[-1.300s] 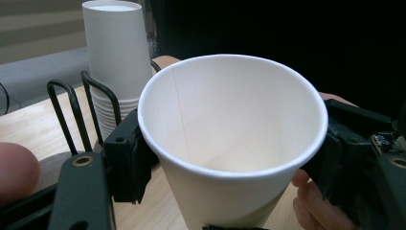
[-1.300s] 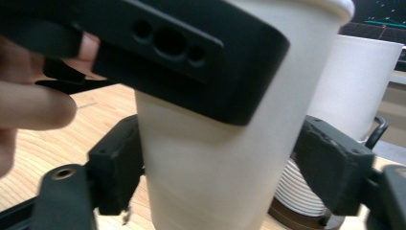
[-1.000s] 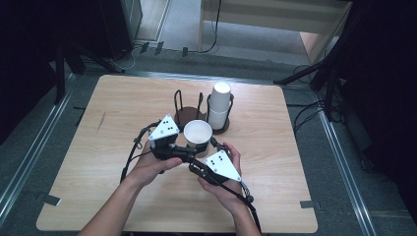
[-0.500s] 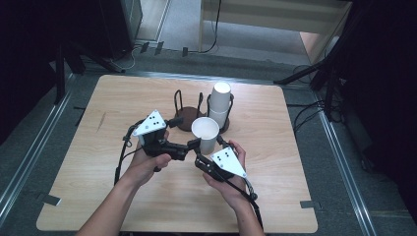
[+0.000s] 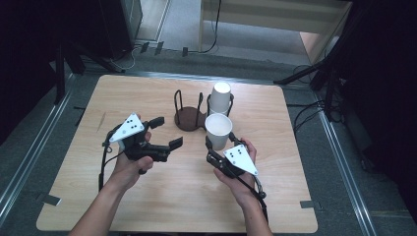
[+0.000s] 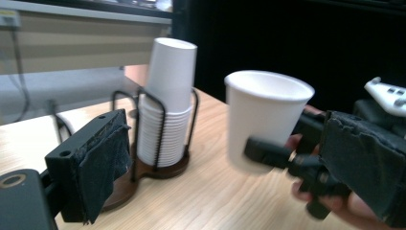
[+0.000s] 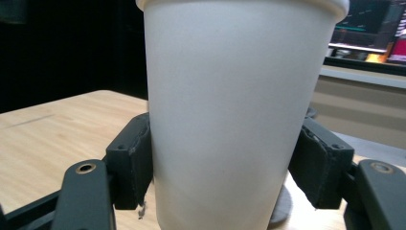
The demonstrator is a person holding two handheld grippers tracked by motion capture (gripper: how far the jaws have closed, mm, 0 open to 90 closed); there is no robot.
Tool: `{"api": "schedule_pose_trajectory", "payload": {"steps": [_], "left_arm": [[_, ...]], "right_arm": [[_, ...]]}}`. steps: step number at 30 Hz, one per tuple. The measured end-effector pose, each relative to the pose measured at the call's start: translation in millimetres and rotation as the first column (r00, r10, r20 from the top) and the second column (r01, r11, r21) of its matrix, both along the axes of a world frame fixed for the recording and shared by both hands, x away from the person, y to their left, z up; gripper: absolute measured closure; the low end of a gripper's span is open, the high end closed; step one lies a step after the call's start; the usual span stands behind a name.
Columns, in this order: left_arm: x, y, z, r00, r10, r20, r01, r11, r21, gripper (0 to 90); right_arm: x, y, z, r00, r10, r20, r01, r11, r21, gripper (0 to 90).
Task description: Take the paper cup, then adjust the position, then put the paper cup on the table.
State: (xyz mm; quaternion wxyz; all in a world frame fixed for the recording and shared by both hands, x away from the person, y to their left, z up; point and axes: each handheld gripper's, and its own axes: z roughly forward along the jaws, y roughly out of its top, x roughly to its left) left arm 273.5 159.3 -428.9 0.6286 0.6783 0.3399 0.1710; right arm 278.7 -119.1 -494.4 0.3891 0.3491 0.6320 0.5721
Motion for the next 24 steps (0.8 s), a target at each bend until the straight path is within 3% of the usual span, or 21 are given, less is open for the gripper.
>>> {"api": "schedule_pose_trajectory", "payload": {"steps": [6,15,20,24], "left_arm": [[-7.7,25.4,-9.1,0.9967,0.081,-0.001,-0.081,0.9967,-0.008,4.0],[-21.1,54.9,-24.3,0.9896,0.142,-0.021,-0.142,0.9898,0.001,3.9],[-29.1,73.3,-36.3,0.981,0.192,-0.029,-0.192,0.9813,0.017,3.5],[-36.1,91.2,-47.6,0.9681,0.246,-0.045,-0.246,0.9692,0.011,3.4]], "right_arm": [[6.6,-18.6,4.0,0.9985,-0.047,0.028,0.046,0.999,0.017,30.8],[16.4,-44.9,5.7,0.9926,-0.119,0.023,0.117,0.991,0.056,30.4],[22.6,-56.2,6.2,0.9887,-0.147,0.033,0.144,0.987,0.065,30.4],[28.8,-67.8,3.9,0.9865,-0.16,0.036,0.158,0.986,0.06,30.6]]}}
